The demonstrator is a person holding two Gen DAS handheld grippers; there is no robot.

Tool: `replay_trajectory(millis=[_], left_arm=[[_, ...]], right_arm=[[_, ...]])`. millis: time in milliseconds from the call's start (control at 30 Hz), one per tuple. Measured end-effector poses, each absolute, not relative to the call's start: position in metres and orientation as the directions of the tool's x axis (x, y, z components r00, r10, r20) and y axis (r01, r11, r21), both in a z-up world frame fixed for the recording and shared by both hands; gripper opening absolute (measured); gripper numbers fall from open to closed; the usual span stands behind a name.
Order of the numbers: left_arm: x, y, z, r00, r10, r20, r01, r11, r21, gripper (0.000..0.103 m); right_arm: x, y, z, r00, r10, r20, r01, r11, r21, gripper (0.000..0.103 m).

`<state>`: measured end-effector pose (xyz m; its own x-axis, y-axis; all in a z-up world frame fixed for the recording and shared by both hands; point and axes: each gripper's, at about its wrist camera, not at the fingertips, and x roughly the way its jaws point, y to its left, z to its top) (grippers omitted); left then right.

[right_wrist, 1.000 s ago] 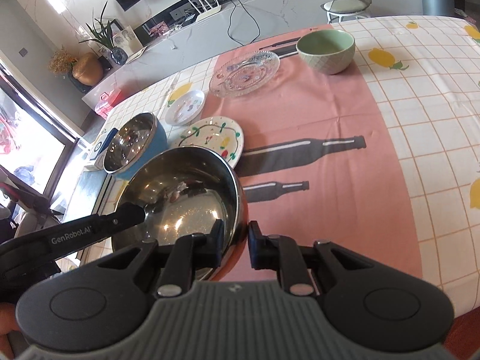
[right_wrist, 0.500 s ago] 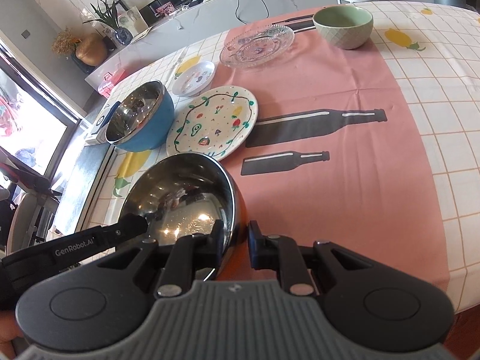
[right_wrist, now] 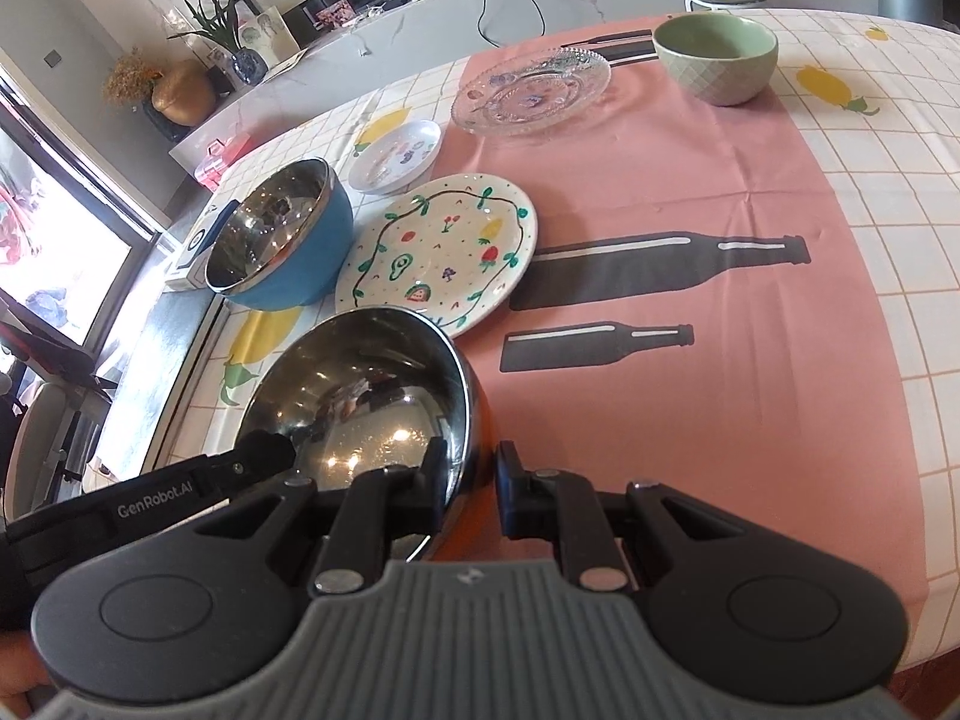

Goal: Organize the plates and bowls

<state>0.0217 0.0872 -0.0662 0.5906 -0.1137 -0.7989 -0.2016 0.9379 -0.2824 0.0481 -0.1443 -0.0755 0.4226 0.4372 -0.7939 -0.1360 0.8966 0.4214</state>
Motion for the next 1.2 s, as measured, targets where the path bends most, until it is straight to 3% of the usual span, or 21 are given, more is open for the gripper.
replay_trajectory(millis=[133, 200, 267, 400, 600, 1000, 1200], left_arm=[[0.024, 0.089, -0.065, 0.589, -0.126, -0.798, -0.199, 0.935, -0.295, 0.01], [0.024, 0.088, -0.065, 0.591, -0.134, -0.795, -0.2, 0.931, -0.306, 0.016], [0.024, 0.088, -0.063, 0.594, -0.136, -0.793, -0.196, 0.932, -0.306, 0.021], [0.023, 0.087, -0.058, 0.611, -0.119, -0.783, -0.193, 0.936, -0.293, 0.043], [0.019, 0.09, -0.047, 0.637, -0.105, -0.764, -0.188, 0.94, -0.286, 0.054], [0.028, 0.098, -0.01, 0.719, -0.085, -0.69, -0.12, 0.962, -0.244, 0.055], [0.043, 0.113, 0.005, 0.745, -0.079, -0.662, -0.126, 0.958, -0.257, 0.056]], right_arm=[[0.051, -0.145, -0.078, 0.42, 0.446, -0.791, -0.135, 0.892, 0.431, 0.015], [0.051, -0.145, -0.077, 0.418, 0.449, -0.789, -0.138, 0.89, 0.434, 0.015], [0.05, -0.144, -0.076, 0.424, 0.457, -0.782, -0.154, 0.887, 0.435, 0.02], [0.047, -0.143, -0.067, 0.462, 0.442, -0.769, -0.186, 0.896, 0.403, 0.037], [0.046, -0.149, -0.061, 0.483, 0.439, -0.757, -0.188, 0.897, 0.401, 0.046], [0.05, -0.155, -0.032, 0.55, 0.446, -0.706, -0.235, 0.894, 0.381, 0.056], [0.07, -0.146, -0.019, 0.555, 0.451, -0.699, -0.253, 0.892, 0.374, 0.057]])
